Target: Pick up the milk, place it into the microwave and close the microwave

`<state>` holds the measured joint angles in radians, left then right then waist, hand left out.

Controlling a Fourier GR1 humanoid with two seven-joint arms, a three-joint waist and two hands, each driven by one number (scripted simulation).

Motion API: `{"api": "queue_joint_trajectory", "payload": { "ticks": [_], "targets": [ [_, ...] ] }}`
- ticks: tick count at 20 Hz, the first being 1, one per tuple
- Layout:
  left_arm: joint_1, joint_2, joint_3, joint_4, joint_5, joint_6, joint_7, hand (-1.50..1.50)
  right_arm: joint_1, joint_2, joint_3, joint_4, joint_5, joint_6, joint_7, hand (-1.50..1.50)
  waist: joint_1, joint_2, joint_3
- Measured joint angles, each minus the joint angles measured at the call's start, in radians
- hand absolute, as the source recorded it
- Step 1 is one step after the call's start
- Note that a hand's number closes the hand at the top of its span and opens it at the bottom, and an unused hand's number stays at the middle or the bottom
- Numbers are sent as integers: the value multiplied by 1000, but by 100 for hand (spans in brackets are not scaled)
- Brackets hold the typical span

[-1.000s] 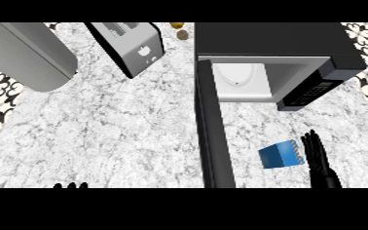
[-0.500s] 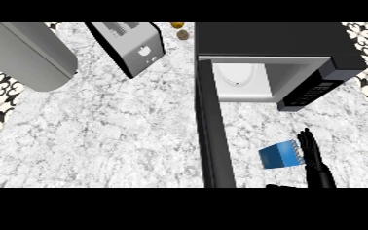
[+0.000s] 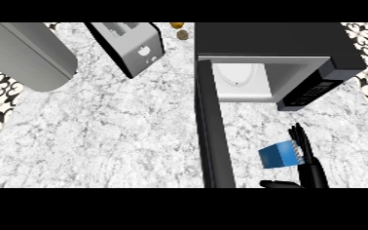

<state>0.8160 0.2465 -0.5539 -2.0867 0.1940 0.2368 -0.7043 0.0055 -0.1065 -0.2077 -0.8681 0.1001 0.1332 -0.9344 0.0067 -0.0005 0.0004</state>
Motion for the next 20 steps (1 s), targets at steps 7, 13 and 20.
{"api": "queue_joint_trajectory", "payload": {
  "ticks": [7,13,20],
  "targets": [
    [2,38,22,-7,42,-5,-20,-150,-47,16,-9,66,-13,-24,-8,-150,1,0,0],
    [5,44,8,5,46,-4,-43,-150,-112,16,-27,106,18,-142,-19,150,4,0,0],
    [1,43,-16,31,46,11,-69,-150,-205,25,-60,192,22,-233,-50,150,3,0,-1]
  ]
}}
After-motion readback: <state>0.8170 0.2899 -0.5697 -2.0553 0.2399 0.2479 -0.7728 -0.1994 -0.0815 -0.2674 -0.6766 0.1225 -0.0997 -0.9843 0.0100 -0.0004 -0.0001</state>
